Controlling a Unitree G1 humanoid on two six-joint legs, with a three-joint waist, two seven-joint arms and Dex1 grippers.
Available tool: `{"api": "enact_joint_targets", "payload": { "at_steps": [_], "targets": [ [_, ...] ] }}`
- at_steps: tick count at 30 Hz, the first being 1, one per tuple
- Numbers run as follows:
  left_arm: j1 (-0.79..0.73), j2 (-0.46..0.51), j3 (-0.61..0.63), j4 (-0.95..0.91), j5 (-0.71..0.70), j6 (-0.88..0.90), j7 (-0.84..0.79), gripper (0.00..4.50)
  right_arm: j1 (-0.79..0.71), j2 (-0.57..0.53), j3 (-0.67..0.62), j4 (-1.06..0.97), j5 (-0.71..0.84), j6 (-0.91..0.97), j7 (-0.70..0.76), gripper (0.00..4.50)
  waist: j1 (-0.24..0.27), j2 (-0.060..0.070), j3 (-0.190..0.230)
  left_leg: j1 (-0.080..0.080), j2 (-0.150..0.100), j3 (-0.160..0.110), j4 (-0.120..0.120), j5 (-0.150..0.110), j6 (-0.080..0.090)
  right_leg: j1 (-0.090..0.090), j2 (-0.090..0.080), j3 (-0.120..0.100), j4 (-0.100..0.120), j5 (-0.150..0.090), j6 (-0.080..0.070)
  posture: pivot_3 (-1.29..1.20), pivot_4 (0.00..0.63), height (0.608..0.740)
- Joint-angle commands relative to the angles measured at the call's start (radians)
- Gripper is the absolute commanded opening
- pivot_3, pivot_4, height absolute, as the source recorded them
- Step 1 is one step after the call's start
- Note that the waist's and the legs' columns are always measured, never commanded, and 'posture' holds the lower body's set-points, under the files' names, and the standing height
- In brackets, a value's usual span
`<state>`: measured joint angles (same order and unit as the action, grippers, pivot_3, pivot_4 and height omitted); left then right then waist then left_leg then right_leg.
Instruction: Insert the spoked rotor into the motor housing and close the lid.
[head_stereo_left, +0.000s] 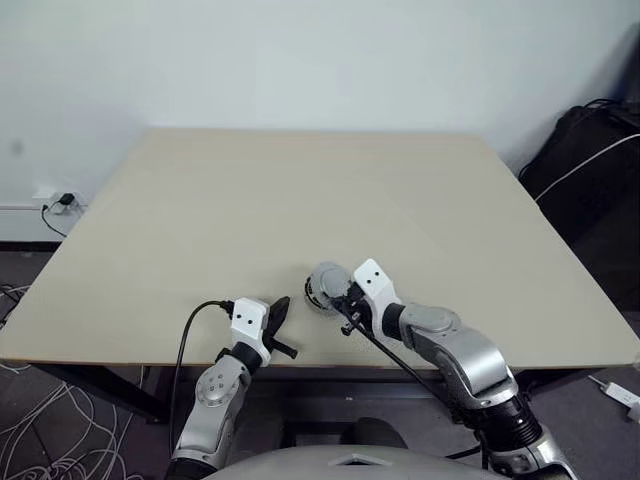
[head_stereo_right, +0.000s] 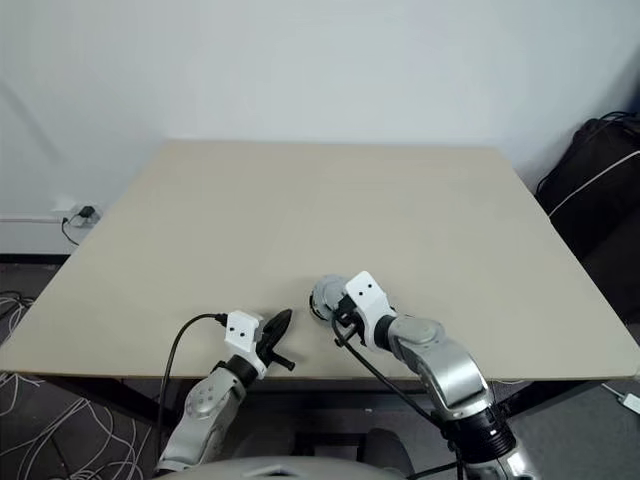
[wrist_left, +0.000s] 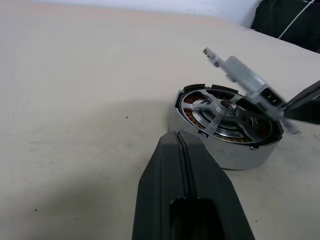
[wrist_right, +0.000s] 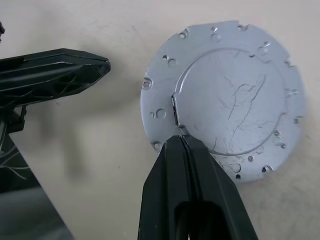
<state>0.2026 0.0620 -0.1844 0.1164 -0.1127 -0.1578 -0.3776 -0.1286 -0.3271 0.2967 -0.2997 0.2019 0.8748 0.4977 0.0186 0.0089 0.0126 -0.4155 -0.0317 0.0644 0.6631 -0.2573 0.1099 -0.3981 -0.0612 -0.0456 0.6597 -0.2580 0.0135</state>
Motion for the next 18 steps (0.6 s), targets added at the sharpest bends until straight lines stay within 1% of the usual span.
{"api": "enact_joint_targets", "payload": {
  "at_steps": [1, 6, 9, 12, 15, 18],
  "targets": [
    [-0.010, -0.001, 0.002, -0.050, -0.005, -0.009, 0.000, 0.00, -0.034, 0.016, 0.004, 0.023, 0.000, -0.032, 0.001, 0.03, 0.000, 0.000, 0.000, 0.000, 0.000, 0.000, 0.000, 0.000, 0.000, 0.000, 0.000, 0.000, 0.000, 0.000, 0.000, 0.00, 0.000, 0.740],
    [-0.012, -0.002, 0.001, -0.047, -0.006, -0.011, 0.001, 0.00, -0.040, 0.029, 0.030, 0.073, -0.011, -0.050, 0.003, 0.03, -0.001, 0.000, 0.000, 0.000, 0.000, 0.000, 0.000, 0.000, 0.000, 0.000, 0.000, 0.000, 0.000, 0.000, 0.000, 0.00, 0.000, 0.740],
    [-0.009, -0.003, 0.001, -0.050, -0.006, -0.012, 0.004, 0.00, -0.026, 0.015, 0.030, 0.033, -0.004, -0.086, 0.022, 0.03, 0.000, 0.000, 0.000, 0.000, 0.000, 0.000, 0.000, 0.000, 0.000, 0.000, 0.000, 0.000, 0.000, 0.000, 0.000, 0.00, 0.000, 0.740],
    [-0.004, -0.002, 0.002, -0.053, -0.009, -0.012, 0.005, 0.00, 0.004, -0.005, 0.004, -0.049, 0.025, -0.189, 0.068, 0.03, 0.000, 0.000, 0.000, 0.000, 0.000, 0.000, 0.000, 0.000, 0.000, 0.000, 0.000, 0.000, 0.000, 0.000, 0.000, 0.00, 0.000, 0.740],
    [-0.001, -0.003, 0.003, -0.055, -0.011, -0.011, 0.005, 0.00, 0.019, 0.021, -0.051, -0.060, 0.027, -0.291, 0.038, 0.03, -0.001, 0.000, 0.000, 0.000, 0.000, 0.000, -0.001, 0.000, 0.000, -0.001, 0.000, 0.000, 0.000, 0.000, 0.000, 0.00, 0.000, 0.740],
    [-0.001, -0.003, 0.002, -0.055, -0.010, -0.011, 0.005, 0.00, 0.015, 0.046, -0.084, 0.003, -0.006, -0.384, -0.011, 0.56, 0.000, 0.000, 0.000, 0.000, 0.000, 0.000, 0.000, 0.000, 0.000, 0.000, 0.000, 0.000, 0.000, 0.000, 0.000, 0.00, 0.000, 0.740]
  ]
}}
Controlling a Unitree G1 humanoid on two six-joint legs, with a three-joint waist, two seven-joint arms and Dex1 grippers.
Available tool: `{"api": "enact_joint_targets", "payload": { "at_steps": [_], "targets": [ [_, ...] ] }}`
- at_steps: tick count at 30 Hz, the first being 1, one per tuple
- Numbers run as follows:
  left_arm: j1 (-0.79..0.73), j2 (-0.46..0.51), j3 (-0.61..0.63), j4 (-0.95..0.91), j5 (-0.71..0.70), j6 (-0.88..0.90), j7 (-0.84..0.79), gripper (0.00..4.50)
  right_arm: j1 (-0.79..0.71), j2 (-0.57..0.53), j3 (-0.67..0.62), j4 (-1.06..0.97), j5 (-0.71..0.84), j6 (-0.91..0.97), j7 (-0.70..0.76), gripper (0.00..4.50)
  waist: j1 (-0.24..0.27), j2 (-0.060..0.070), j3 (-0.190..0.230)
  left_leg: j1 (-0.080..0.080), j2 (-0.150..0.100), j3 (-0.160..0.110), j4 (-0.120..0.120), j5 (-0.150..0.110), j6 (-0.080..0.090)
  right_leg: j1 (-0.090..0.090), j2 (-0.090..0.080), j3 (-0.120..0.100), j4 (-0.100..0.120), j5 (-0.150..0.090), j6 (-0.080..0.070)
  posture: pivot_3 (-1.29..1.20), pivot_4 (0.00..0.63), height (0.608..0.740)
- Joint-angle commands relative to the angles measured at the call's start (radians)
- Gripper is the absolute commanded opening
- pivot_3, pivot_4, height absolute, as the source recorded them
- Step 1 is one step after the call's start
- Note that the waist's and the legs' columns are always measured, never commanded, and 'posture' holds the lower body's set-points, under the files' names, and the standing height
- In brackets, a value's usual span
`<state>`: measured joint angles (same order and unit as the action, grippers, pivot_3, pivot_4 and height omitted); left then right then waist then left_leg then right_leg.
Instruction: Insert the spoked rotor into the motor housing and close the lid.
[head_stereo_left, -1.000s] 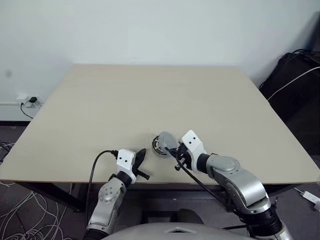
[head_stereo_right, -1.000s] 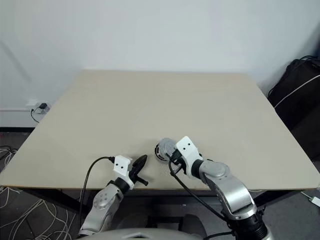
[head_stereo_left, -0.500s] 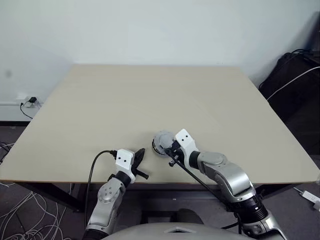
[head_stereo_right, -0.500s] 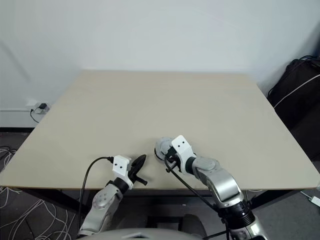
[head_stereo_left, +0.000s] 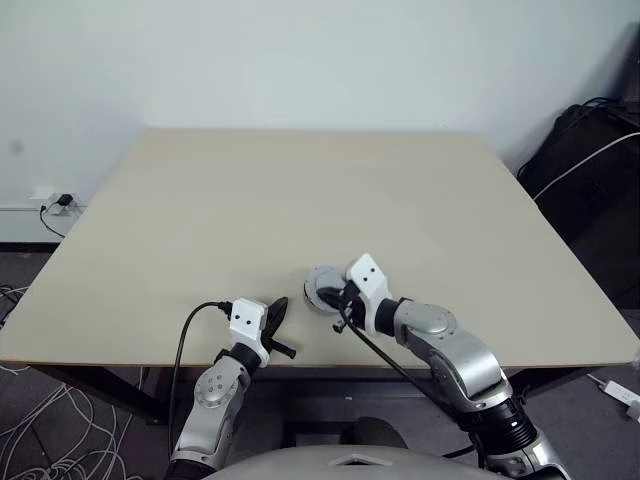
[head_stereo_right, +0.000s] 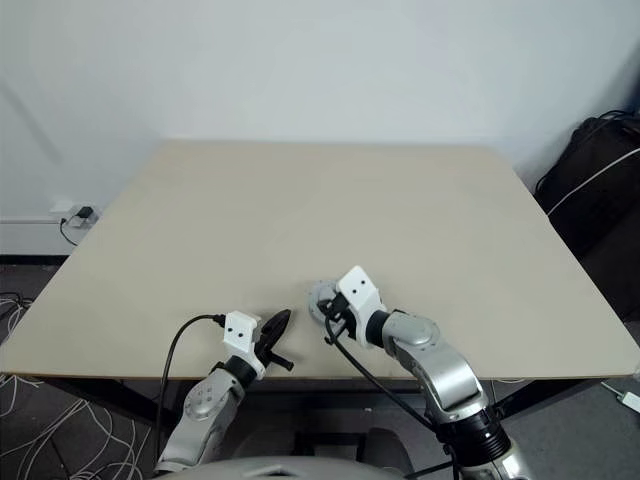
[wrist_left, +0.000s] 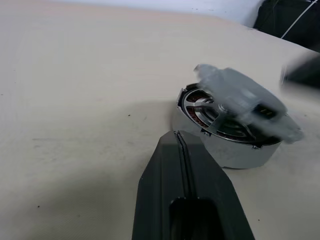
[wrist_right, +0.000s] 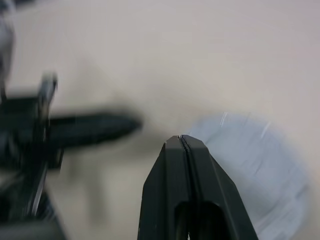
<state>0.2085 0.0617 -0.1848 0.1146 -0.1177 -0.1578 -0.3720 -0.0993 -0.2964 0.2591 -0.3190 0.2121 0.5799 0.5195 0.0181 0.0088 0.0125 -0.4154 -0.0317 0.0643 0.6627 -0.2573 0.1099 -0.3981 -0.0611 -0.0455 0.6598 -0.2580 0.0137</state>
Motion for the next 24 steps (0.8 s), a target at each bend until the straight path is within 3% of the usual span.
{"api": "enact_joint_targets", "payload": {
  "at_steps": [1, 12, 24],
  "targets": [
    [-0.009, -0.002, 0.001, -0.052, -0.005, -0.011, -0.001, 0.00, -0.017, 0.019, -0.052, 0.053, -0.024, -0.107, -0.040, 0.95, 0.000, 0.000, 0.000, 0.000, 0.000, 0.000, 0.000, 0.000, 0.000, 0.000, 0.000, 0.000, 0.000, 0.000, 0.000, 0.00, 0.000, 0.740],
    [-0.019, 0.005, -0.024, -0.029, 0.036, -0.059, -0.005, 0.00, -0.075, 0.040, -0.040, 0.371, -0.062, -0.246, 0.021, 4.48, -0.001, 0.001, 0.000, 0.000, 0.000, 0.000, 0.000, 0.000, 0.000, 0.000, 0.000, 0.000, 0.000, 0.000, 0.000, 0.00, 0.000, 0.740],
    [-0.019, 0.013, -0.027, 0.009, 0.086, -0.149, 0.017, 0.00, -0.089, 0.041, -0.017, 0.415, -0.061, -0.231, 0.112, 4.48, 0.000, 0.002, -0.001, 0.000, 0.000, 0.000, 0.000, 0.000, 0.000, 0.000, 0.000, 0.000, 0.000, 0.000, 0.000, 0.00, 0.000, 0.740]
  ]
}}
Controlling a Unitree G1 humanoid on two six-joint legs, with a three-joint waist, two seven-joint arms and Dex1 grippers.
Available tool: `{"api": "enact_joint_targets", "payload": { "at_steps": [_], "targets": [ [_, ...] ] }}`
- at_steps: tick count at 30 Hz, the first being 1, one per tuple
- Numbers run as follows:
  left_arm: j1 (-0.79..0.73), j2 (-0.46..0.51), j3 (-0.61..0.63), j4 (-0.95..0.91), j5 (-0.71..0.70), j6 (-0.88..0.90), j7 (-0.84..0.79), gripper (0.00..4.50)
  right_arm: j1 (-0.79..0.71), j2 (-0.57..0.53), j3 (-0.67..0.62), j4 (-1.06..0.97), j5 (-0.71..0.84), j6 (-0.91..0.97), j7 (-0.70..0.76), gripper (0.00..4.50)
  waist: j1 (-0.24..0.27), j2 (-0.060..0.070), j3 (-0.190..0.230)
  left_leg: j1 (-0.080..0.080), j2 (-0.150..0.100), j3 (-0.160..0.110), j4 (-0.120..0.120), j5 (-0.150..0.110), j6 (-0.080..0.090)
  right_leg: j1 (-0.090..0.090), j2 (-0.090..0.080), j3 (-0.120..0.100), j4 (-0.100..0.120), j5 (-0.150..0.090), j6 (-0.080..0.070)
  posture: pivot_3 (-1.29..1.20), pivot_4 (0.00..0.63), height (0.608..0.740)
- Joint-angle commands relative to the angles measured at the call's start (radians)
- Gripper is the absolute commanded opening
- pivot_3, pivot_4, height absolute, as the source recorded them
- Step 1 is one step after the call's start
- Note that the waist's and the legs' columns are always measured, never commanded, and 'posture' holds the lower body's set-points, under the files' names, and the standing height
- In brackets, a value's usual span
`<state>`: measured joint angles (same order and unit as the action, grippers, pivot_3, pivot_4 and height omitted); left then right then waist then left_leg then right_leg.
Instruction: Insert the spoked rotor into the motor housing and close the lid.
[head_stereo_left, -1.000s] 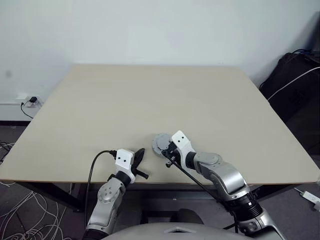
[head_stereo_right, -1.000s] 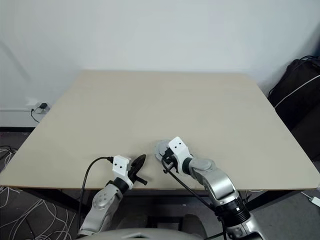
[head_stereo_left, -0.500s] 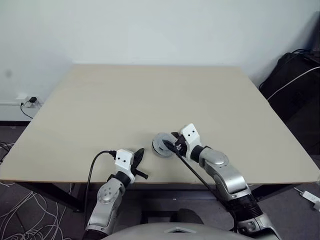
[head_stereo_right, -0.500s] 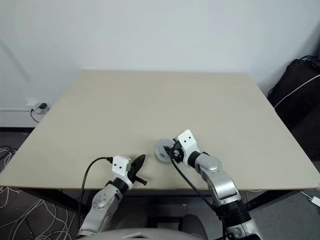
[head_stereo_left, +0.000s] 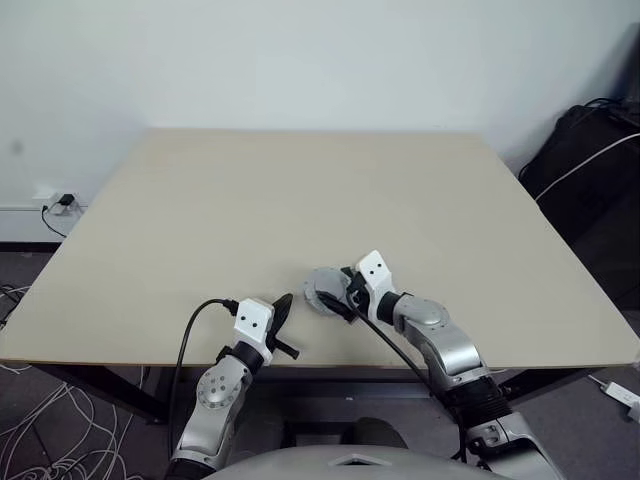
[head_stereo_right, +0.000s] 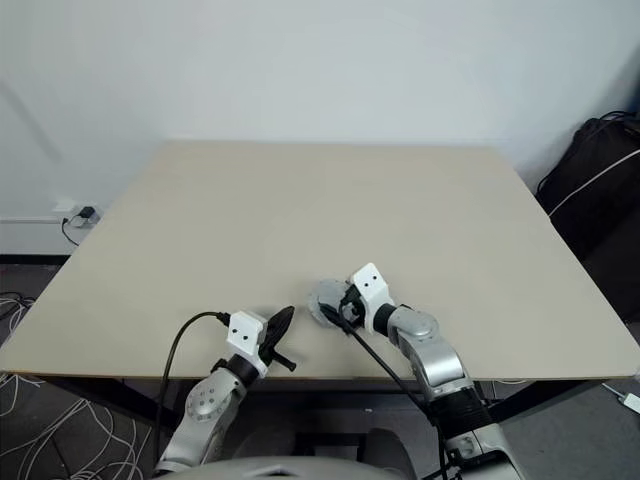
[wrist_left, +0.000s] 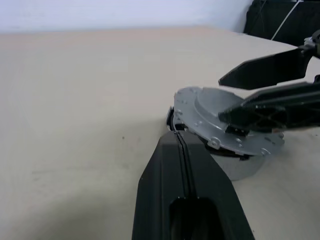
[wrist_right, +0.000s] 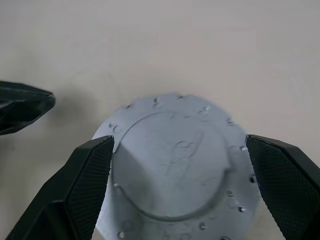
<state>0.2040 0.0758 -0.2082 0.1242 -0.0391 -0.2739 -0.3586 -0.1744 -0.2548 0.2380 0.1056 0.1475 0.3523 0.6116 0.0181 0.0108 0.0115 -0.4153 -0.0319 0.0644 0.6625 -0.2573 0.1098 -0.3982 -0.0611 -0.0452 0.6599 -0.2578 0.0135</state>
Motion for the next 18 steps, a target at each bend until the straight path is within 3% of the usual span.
{"api": "enact_joint_targets", "payload": {
  "at_steps": [1, 6, 11, 18],
  "targets": [
    [-0.014, -0.001, -0.003, 0.001, 0.008, -0.036, 0.004, 0.00, -0.014, -0.001, 0.005, -0.005, 0.001, -0.002, 0.023, 4.48, 0.000, 0.000, 0.000, 0.000, 0.000, 0.000, 0.000, 0.000, 0.000, 0.000, 0.000, 0.000, 0.000, 0.000, 0.000, 0.00, 0.000, 0.740],
    [-0.014, 0.001, -0.002, 0.007, 0.007, -0.044, 0.005, 0.00, -0.025, -0.001, 0.004, 0.023, -0.018, 0.003, 0.009, 4.48, 0.000, 0.001, -0.001, 0.000, 0.000, 0.000, 0.000, 0.000, 0.000, 0.000, 0.000, 0.000, 0.000, 0.000, 0.000, 0.00, 0.000, 0.740],
    [-0.009, 0.003, -0.003, 0.006, 0.005, -0.046, 0.005, 0.00, -0.032, 0.007, -0.013, 0.032, -0.021, 0.009, -0.011, 3.24, 0.000, 0.002, -0.001, 0.000, 0.000, 0.000, 0.000, 0.000, 0.000, 0.000, 0.000, 0.000, 0.000, 0.000, 0.000, 0.00, 0.000, 0.740],
    [-0.007, 0.002, -0.006, 0.004, 0.003, -0.042, 0.003, 0.00, -0.030, 0.021, -0.031, 0.031, -0.021, 0.007, -0.044, 3.20, 0.000, 0.002, -0.002, 0.000, 0.000, 0.000, 0.000, 0.000, 0.000, 0.000, 0.000, 0.000, 0.001, 0.000, 0.000, 0.00, 0.000, 0.740]
  ]
}}
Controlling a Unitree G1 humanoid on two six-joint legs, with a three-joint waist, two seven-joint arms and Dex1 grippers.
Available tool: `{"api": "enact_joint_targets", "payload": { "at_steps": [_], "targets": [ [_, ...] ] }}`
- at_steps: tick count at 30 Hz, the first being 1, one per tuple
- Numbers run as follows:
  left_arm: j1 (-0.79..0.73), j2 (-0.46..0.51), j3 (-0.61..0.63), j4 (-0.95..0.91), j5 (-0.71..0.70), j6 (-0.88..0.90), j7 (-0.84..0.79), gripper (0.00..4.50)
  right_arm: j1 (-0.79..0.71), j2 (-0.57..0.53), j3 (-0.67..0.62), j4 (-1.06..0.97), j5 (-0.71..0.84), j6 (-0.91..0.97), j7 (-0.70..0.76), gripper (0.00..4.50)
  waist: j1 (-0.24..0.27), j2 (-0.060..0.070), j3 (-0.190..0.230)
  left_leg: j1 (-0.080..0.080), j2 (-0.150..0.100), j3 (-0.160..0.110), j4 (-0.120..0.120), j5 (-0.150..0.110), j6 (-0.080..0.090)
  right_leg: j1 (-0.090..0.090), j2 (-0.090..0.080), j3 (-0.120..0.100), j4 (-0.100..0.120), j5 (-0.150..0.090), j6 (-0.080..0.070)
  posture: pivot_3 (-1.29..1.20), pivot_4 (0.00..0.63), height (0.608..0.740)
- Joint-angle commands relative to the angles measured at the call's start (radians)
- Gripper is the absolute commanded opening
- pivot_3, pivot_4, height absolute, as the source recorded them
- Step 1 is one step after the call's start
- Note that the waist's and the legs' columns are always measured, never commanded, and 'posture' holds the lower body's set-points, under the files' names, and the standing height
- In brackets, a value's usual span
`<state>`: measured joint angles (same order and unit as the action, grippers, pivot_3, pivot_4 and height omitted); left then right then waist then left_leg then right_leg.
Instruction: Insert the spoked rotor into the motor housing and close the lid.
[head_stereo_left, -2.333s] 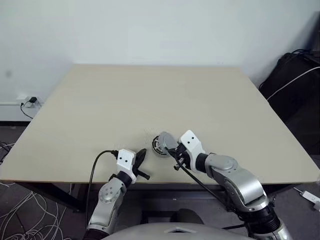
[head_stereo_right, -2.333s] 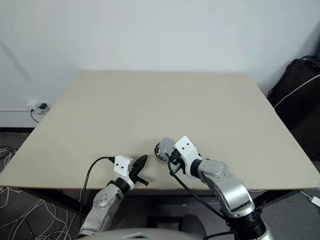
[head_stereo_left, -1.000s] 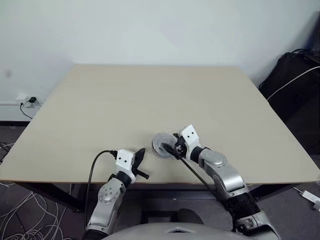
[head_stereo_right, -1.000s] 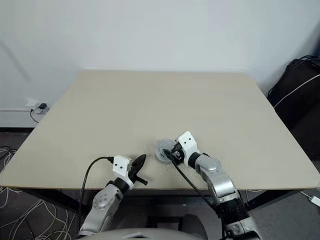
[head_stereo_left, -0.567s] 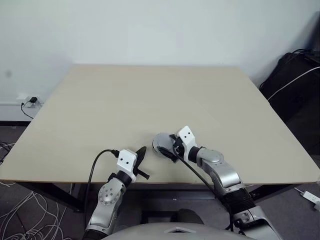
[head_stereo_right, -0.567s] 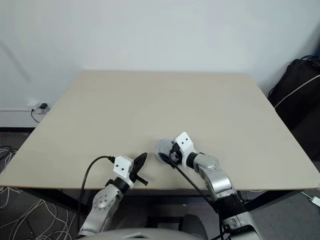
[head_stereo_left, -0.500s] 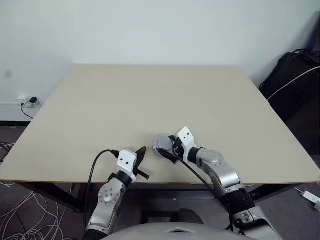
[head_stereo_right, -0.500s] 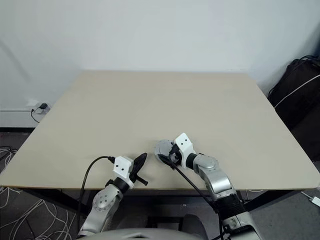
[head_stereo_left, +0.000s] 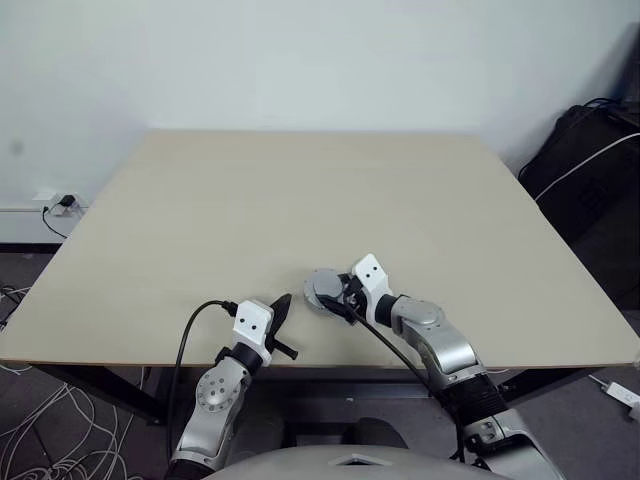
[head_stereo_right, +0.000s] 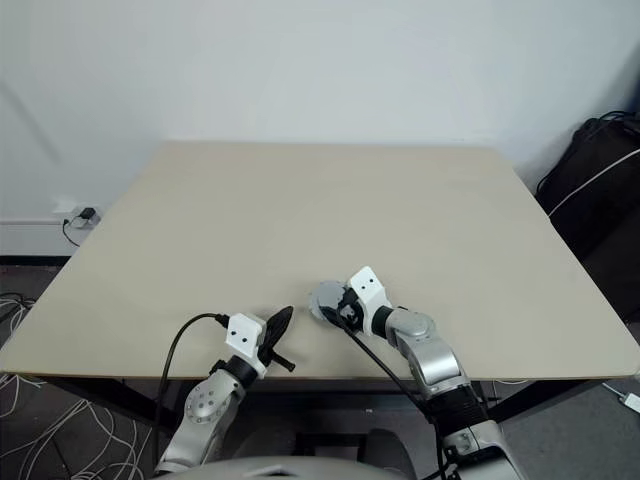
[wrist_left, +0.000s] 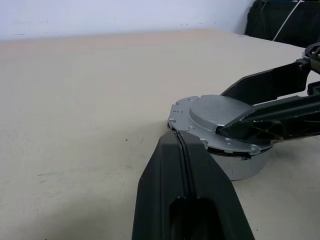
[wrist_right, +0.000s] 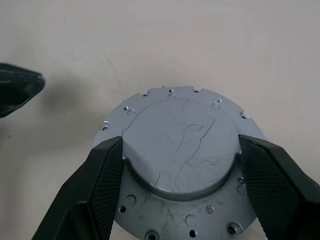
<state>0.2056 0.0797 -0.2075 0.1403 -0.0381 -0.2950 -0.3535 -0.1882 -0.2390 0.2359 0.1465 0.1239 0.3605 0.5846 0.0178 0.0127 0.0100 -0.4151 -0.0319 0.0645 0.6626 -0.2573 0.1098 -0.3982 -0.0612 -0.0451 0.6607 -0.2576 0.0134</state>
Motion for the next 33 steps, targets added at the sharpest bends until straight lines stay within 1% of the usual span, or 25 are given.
{"api": "enact_joint_targets", "payload": {
  "at_steps": [1, 13, 21, 28, 33],
  "targets": [
    [-0.009, -0.002, -0.007, -0.012, 0.002, -0.021, -0.002, 0.00, -0.015, 0.004, -0.026, -0.012, 0.001, -0.001, -0.018, 3.20, 0.000, 0.000, 0.000, 0.000, 0.000, 0.000, 0.000, 0.000, 0.000, 0.000, 0.000, 0.000, 0.000, 0.000, 0.000, 0.00, 0.000, 0.740],
    [-0.005, -0.003, -0.010, -0.023, -0.002, -0.008, -0.006, 0.00, -0.027, -0.019, 0.037, -0.007, -0.066, 0.060, -0.020, 3.20, 0.000, 0.003, -0.003, 0.001, 0.000, 0.000, 0.000, 0.000, 0.000, 0.001, 0.000, 0.000, 0.001, 0.000, 0.000, 0.00, 0.000, 0.740],
    [0.005, -0.005, -0.010, -0.037, -0.006, 0.003, -0.002, 0.00, -0.042, -0.049, 0.077, 0.001, -0.092, 0.114, 0.006, 3.20, 0.000, 0.004, -0.005, 0.003, 0.000, 0.000, 0.000, 0.000, 0.000, 0.002, 0.000, 0.000, 0.001, 0.000, 0.000, 0.00, 0.000, 0.740],
    [0.005, -0.006, -0.011, -0.042, -0.009, 0.011, -0.002, 0.00, -0.051, -0.060, 0.085, 0.003, -0.094, 0.142, 0.011, 3.20, 0.000, 0.004, -0.007, 0.003, 0.000, 0.000, 0.000, 0.000, 0.000, 0.002, 0.000, 0.000, 0.001, 0.000, 0.000, 0.00, 0.000, 0.740],
    [0.003, -0.010, -0.010, -0.042, -0.018, 0.028, -0.005, 0.00, -0.043, -0.040, 0.061, -0.001, -0.080, 0.148, -0.017, 3.20, 0.000, 0.004, -0.008, 0.003, 0.000, 0.000, 0.000, 0.000, 0.000, 0.002, 0.000, 0.000, 0.001, 0.000, 0.000, 0.00, 0.000, 0.740]
  ]
}}
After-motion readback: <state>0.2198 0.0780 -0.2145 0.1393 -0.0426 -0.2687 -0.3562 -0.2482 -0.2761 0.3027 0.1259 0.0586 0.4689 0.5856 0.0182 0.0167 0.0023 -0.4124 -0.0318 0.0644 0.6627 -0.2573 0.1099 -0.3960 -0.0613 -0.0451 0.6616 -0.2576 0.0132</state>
